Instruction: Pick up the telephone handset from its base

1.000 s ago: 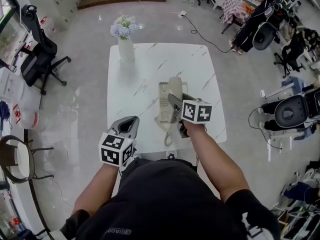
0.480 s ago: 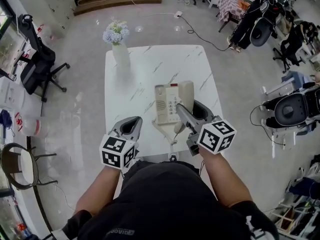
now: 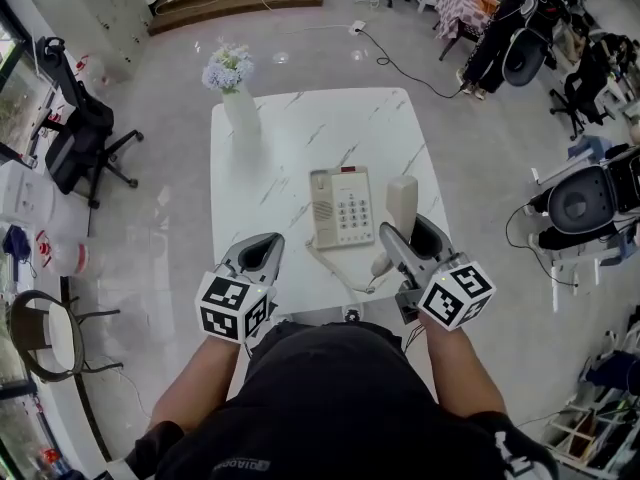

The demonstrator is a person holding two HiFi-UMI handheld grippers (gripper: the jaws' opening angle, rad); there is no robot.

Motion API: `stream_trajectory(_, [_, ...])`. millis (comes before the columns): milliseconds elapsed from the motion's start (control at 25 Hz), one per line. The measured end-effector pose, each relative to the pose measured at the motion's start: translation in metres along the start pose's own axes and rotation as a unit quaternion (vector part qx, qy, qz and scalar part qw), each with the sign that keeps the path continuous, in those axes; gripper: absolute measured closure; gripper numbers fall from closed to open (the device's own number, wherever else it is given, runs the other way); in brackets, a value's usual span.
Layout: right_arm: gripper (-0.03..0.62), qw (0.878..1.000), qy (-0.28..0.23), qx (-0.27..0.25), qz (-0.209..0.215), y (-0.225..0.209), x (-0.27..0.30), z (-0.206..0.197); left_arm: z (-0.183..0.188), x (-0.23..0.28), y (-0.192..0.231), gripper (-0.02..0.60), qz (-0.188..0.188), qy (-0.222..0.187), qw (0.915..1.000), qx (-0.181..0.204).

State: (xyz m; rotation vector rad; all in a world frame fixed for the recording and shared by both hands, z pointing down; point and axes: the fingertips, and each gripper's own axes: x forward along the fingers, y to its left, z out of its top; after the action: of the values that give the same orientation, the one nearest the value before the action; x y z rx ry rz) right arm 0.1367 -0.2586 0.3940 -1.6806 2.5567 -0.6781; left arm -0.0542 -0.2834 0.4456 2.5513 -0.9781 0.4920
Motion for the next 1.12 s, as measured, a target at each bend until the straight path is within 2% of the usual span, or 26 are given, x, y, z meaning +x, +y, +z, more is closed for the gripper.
stream_trajectory(520, [0.372,1.0,0.018,0.0,-0.009,-0.012,-0.007,-0.027,-0.006,0.0,-0.007,0.578,-0.003,0.009,1.0,0.003])
stream_trajectory(1120, [0.373,1.0,0.023,-0.011,0.003,0.001,0.003,-0.025,0.002,-0.002,-0.006,0.578,-0.003,-0.001,1.0,0.001])
